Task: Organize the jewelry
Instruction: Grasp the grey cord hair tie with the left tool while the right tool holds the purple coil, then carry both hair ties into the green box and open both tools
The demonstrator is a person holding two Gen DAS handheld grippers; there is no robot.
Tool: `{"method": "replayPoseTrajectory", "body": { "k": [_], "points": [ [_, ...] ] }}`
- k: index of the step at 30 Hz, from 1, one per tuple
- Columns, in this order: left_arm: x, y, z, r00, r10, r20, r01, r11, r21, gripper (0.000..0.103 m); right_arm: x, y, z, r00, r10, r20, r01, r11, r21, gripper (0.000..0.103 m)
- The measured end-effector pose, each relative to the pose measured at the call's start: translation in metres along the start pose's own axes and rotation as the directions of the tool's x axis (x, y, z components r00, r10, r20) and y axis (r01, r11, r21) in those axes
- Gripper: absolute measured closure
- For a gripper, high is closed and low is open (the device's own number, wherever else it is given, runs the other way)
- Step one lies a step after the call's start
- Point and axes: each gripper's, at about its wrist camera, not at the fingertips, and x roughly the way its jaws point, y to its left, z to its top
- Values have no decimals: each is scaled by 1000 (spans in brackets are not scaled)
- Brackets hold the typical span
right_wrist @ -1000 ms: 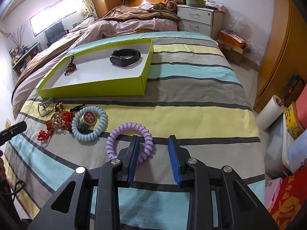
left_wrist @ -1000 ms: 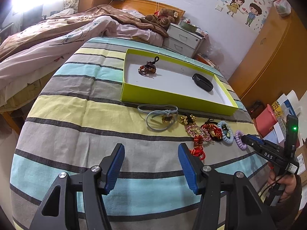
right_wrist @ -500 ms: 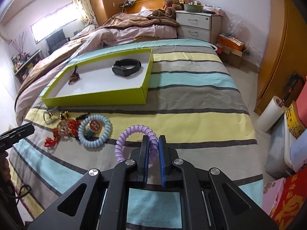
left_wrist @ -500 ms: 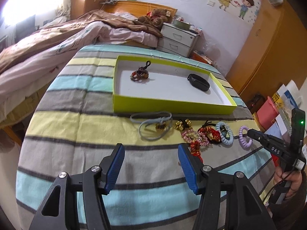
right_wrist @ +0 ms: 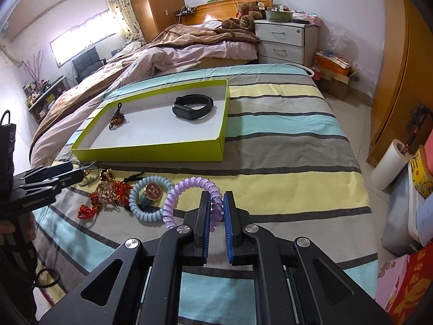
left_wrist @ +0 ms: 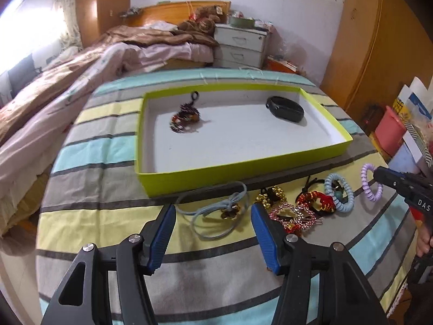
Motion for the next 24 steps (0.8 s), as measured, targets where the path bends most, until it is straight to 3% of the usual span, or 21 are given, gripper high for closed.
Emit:
{"method": "replayPoseTrajectory", "body": {
  "k": [8, 12, 15, 24],
  "points": [
    [14, -6, 3, 999, 32, -19, -32, 999, 24, 46, 6, 4, 2, 1000, 8, -8, -8, 1000, -1, 93],
    [13, -8, 2, 998, 56, -12, -55, 997, 50, 61, 7, 6, 3, 1000, 14, -7, -14, 1000, -4, 93],
    [13, -8, 3, 999, 33, -14, -32, 998, 48, 75, 7, 6, 3, 1000, 15, -8, -15, 1000, -1, 93],
    [5, -4, 0, 1000, 12, 4, -12, 1000, 25, 86, 9, 5, 1, 1000, 18, -7, -18, 1000, 4, 93]
  ]
}}
